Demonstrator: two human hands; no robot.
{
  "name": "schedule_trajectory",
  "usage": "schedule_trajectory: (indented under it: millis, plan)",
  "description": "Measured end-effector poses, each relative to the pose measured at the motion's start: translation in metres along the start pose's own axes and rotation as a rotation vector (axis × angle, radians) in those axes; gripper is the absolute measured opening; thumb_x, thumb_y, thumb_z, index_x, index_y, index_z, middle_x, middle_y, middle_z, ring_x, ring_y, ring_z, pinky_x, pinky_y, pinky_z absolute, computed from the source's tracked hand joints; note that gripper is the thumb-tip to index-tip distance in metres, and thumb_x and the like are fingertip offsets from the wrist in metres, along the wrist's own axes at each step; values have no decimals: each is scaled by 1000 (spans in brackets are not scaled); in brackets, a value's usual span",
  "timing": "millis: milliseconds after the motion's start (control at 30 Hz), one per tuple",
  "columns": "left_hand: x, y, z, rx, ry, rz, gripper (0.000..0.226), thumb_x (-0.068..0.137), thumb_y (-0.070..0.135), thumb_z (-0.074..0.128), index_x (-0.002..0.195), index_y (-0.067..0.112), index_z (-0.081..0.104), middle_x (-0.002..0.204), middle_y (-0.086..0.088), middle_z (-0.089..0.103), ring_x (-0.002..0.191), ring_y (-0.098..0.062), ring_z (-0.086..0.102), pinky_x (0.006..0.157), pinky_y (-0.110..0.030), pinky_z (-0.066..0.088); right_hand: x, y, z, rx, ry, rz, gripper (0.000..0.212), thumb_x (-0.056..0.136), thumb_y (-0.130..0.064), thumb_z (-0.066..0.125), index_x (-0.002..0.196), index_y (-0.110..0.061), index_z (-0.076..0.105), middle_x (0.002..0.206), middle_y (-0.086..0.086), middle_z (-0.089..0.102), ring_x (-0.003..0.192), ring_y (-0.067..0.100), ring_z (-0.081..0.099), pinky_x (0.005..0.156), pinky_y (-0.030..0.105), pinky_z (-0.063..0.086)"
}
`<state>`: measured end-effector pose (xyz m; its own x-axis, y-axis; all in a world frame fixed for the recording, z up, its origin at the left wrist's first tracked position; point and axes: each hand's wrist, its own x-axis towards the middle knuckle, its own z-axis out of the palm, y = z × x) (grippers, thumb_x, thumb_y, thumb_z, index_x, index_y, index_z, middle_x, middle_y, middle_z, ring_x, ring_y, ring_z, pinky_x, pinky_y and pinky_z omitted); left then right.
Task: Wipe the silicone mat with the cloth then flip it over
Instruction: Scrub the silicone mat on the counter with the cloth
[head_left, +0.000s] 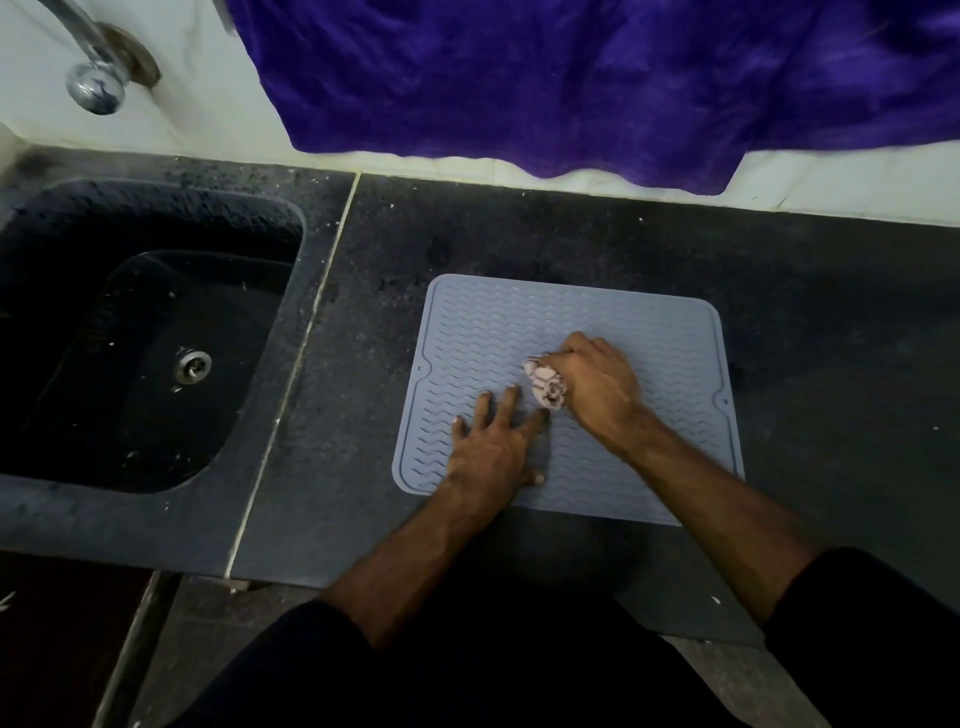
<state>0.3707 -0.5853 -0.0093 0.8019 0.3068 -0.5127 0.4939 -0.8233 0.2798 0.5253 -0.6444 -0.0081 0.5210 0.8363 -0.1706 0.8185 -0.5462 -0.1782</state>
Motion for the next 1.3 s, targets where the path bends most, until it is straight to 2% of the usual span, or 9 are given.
schedule_trajectory:
  millis: [100,300,467,600,733,867,1067,1167,1300]
  plan:
    - [0,-2,-2,-2,-10,13,90,87,44,63,153,36,2,160,-1,-20,146,-34,-16,115,-63,7,-6,20,-4,-21,-2,50,35,91,-29,59,126,-30,61,116,4,54,107,27,49,95,40,40]
    - [-17,-20,-8,-32,8,-31,88,88,38,65,154,35,7,160,-3,-19,146,-38,-13,116,-62,10,-5,12,-10,-37,-4,64,37,85,-25,68,122,-25,64,114,5,56,104,28,52,92,39,43]
    - [-18,-20,-5,-36,-6,-60,88,89,38,63,153,37,3,160,-4,-20,145,-40,-14,115,-64,9,8,-28,-14,112,27,-112,41,81,-25,71,121,-26,64,113,3,57,103,27,52,90,35,40]
    - [-16,-20,-6,-48,-1,-61,87,88,38,65,153,37,7,161,-4,-12,146,-40,-12,115,-63,9,16,-61,-2,-10,-54,-219,52,76,-34,75,125,-27,59,119,1,52,109,25,46,93,35,35]
    - [-18,-21,-5,-38,-7,-69,89,89,39,63,153,38,2,161,-3,-17,146,-39,-13,116,-62,8,10,-45,2,-63,-21,-156,39,85,-37,65,124,-30,60,115,3,52,108,26,47,92,37,37]
    - [-19,-23,-4,-46,-4,-56,90,89,38,63,153,38,0,159,-3,-22,145,-38,-17,114,-62,6,4,-22,-9,-131,-66,-57,41,81,-27,72,121,-27,63,114,4,56,106,25,51,90,38,43]
    - [-18,-21,-8,-39,-17,-58,87,90,38,62,154,36,3,160,-6,-19,145,-39,-16,115,-64,6,20,-65,-18,97,-63,-196,45,79,-27,74,123,-29,62,114,0,56,105,24,50,92,38,43]
    - [-16,-20,-5,-37,-10,-69,88,88,39,64,154,34,6,161,-7,-15,145,-39,-16,114,-65,7,24,-85,-14,-52,-122,-230,44,79,-30,73,122,-24,63,117,4,54,107,26,48,94,40,41]
    - [-17,-22,-3,-48,-15,-58,89,89,38,63,153,37,1,160,-6,-18,145,-39,-16,115,-64,6,21,-65,-19,-179,-137,-169,38,82,-34,70,119,-23,64,115,7,54,105,29,52,89,39,42]
